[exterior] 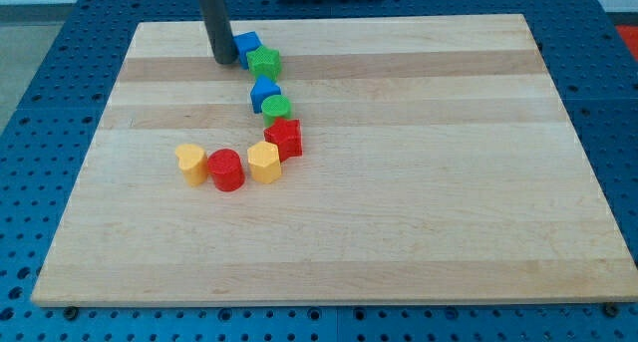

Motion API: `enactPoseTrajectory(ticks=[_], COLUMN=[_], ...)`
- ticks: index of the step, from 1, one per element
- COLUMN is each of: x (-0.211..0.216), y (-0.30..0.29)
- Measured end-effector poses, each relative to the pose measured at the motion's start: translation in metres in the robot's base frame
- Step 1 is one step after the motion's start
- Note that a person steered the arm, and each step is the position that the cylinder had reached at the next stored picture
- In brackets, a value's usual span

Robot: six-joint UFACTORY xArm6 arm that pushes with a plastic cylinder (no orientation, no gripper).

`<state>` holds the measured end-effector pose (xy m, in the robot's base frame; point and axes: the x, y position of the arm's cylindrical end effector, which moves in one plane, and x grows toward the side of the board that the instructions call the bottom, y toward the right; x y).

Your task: Push the green star slightly right

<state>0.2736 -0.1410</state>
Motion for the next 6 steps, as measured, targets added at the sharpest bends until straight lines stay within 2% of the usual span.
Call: enactPoseTrajectory(ticks=[2, 4, 6], x=[0.000, 0.029, 0.029], y=[0.018, 0.009, 0.034])
